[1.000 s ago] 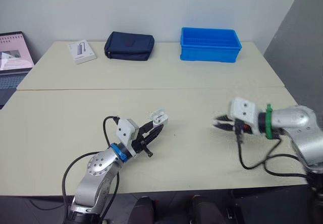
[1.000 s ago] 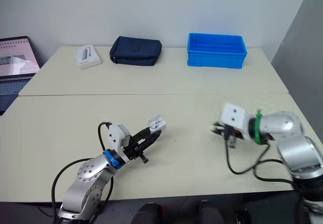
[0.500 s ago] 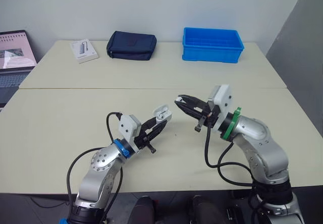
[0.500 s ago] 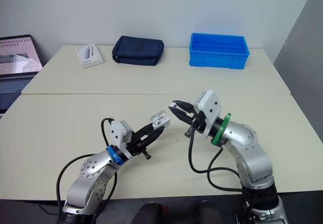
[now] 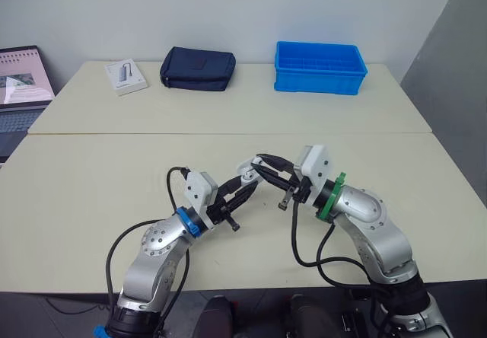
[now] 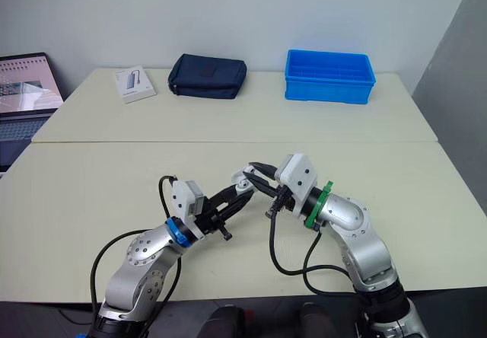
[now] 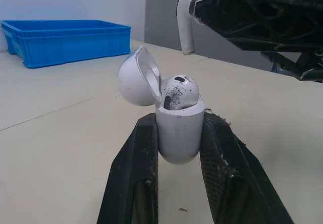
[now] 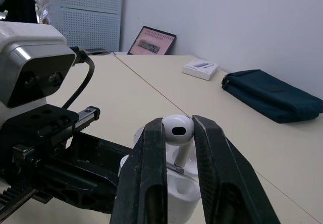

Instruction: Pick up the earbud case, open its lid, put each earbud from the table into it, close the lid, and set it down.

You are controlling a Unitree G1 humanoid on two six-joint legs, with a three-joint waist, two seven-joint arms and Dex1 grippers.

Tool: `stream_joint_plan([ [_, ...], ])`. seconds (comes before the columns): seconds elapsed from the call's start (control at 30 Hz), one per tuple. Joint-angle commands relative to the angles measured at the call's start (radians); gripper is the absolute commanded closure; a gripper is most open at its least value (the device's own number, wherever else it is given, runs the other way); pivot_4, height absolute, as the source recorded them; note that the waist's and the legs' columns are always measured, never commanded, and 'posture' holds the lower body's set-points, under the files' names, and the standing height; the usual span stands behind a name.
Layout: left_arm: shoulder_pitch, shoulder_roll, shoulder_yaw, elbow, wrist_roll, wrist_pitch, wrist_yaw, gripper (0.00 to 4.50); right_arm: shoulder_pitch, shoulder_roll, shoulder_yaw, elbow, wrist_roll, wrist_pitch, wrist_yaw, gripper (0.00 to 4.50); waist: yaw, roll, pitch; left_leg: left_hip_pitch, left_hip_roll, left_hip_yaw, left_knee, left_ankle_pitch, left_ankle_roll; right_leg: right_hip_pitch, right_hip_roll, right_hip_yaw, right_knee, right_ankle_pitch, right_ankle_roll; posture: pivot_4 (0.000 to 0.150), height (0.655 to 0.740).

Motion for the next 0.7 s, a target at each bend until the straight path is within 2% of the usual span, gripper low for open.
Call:
stream_joint_plan([
  [0.03, -0.015, -0.008, -0.003, -0.029, -0.011, -0.021, -0.007, 3.74, 0.002, -0.003, 0.0, -0.002, -0.008, -0.029, -0.015, 4.11, 0.0, 0.0, 0.0, 0.0, 0.0, 0.0, 0.0, 0.0, 0.0, 0.0, 0.0, 0.0, 0.0, 0.0, 0.0, 0.15, 0.7218],
  [0.7, -0.023, -0.008, -0.004, -0.025, -0.011, -0.025, -0.015, 3.74, 0.021, -0.019, 0.039, 0.067, -0.075, -0.098, -0.024, 4.11, 0.0, 0.0, 0.0, 0.0, 0.0, 0.0, 0.0, 0.0, 0.0, 0.0, 0.0, 0.0, -0.001, 0.0, 0.0, 0.15, 0.7218],
])
